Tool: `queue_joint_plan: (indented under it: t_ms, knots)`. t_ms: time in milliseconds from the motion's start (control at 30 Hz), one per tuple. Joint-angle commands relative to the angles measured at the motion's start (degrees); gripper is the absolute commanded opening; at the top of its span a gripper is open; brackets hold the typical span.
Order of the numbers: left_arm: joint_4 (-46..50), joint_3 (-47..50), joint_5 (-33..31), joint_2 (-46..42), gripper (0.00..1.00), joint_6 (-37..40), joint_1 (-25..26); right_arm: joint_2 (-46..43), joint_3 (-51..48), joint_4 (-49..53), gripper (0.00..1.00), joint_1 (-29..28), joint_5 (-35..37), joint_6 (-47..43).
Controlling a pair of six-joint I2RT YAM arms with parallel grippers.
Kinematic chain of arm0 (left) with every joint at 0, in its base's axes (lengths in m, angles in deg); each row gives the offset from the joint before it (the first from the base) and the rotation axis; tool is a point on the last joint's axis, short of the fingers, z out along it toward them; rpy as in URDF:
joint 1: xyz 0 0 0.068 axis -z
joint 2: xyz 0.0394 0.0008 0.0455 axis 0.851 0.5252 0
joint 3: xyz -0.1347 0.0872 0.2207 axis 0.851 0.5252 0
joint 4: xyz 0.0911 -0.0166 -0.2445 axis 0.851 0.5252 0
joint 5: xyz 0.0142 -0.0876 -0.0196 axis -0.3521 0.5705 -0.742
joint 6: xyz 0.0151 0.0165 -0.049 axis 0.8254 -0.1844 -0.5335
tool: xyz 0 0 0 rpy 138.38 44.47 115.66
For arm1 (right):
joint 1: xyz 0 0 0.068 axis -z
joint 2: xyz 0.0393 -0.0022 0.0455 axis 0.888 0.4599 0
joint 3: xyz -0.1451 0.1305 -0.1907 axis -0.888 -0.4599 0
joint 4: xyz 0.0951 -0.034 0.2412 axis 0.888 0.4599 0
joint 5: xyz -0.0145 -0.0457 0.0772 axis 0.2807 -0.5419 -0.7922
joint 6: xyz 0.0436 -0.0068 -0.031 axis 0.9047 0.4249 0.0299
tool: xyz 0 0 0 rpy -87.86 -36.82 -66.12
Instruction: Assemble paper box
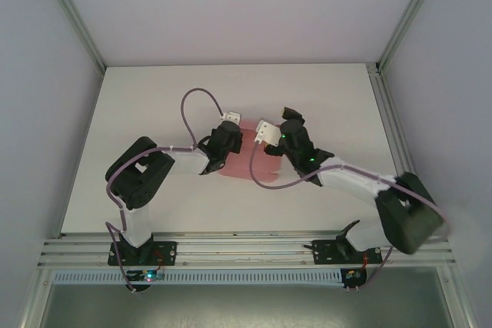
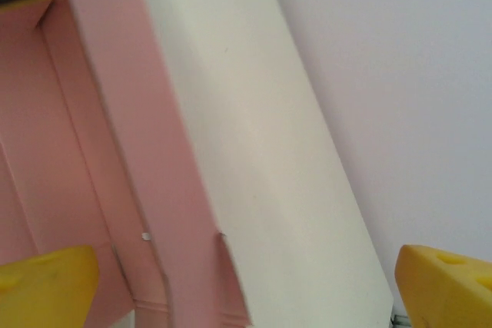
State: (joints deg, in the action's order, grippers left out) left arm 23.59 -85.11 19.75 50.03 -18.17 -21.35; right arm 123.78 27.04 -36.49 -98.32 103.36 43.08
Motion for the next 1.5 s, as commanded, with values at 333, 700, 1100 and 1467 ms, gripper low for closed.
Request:
queue_joint_plan:
  t_ms: [333, 700, 1100, 1467]
  knots:
    - [-0.35, 7.02, 3.35, -19.34, 0.00, 3.20, -1.57, -20.08, 6.03, 17.66, 0.98, 7.38, -19.78, 18.11]
    - [-1.88, 11.21, 11.12, -26.57, 0.00, 0.71, -1.72, -12.99, 5.47, 5.57, 0.98, 7.90, -21.27, 25.57]
    - [-1.02, 9.28, 11.33, -28.38, 0.00, -10.86, -5.54, -14.71, -1.72, -14.68, 0.98, 8.18, -17.32, 42.79]
    - [-3.60, 9.90, 26.35, -30.31, 0.00, -23.54, -19.32, -33.13, -8.06, 0.32, 0.98, 13.86, -8.26, 64.19]
